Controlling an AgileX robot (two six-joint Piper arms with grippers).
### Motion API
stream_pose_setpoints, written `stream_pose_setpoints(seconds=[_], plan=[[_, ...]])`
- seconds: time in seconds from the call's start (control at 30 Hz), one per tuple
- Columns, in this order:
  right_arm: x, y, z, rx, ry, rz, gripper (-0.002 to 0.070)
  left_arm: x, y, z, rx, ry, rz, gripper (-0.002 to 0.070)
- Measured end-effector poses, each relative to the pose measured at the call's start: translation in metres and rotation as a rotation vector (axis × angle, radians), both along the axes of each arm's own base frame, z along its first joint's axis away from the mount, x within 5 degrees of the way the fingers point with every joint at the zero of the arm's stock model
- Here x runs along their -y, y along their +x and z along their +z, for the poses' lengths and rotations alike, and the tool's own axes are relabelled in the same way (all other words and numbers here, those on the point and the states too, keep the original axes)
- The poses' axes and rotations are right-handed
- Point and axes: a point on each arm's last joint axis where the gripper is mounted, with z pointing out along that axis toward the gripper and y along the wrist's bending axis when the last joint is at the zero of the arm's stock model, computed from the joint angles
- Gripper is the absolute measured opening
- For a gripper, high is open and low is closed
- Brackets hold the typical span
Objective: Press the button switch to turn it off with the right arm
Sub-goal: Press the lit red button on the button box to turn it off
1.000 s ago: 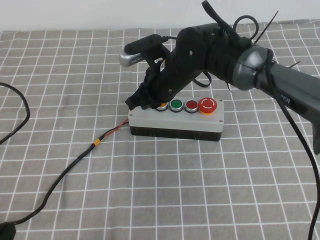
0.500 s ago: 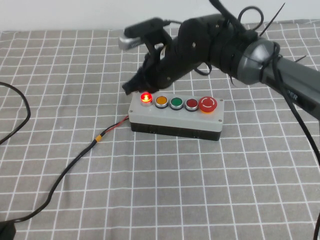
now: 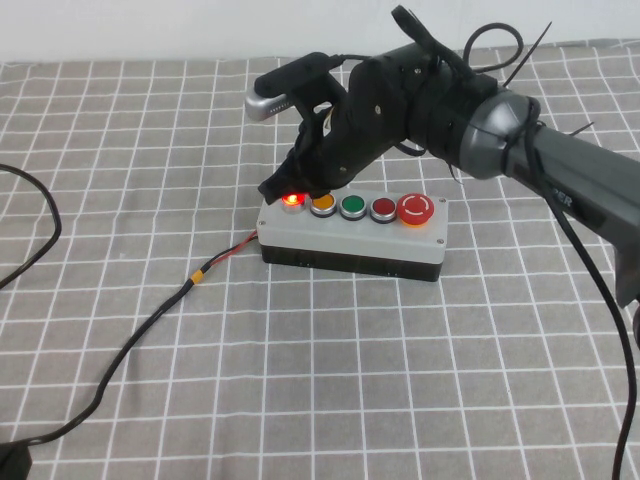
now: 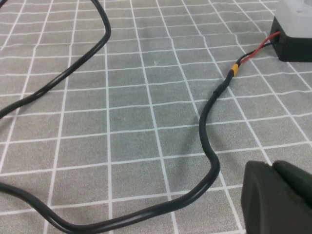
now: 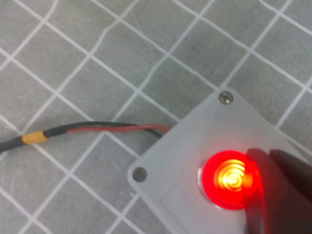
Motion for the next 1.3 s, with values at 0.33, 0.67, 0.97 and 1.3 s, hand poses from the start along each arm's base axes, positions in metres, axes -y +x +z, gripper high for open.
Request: stream_pose_setpoints(seconds=[0.33,0.67,0.97,1.3], plan=[[0.0,0.002,-0.004,-0.014,-0.009,-0.005,-0.0016,0.0,0.0,0.0,0.0,0.0,0.0,-0.0003],[0.009,-0.01,0.043,0.055,0.049,-0.008,-0.0017,0.0,0.0,0.0,0.0,0.0,0.0,-0.0003],[0.042,-0.054,0.155,0.228,0.18,-0.006,-0.0016,0.0,0.0,0.0,0.0,0.0,0.0,-0.0003],[0.087,-0.11,0.217,0.285,0.175,-0.007,-0.0016,0.0,0.0,0.0,0.0,0.0,0.0,-0.0003]])
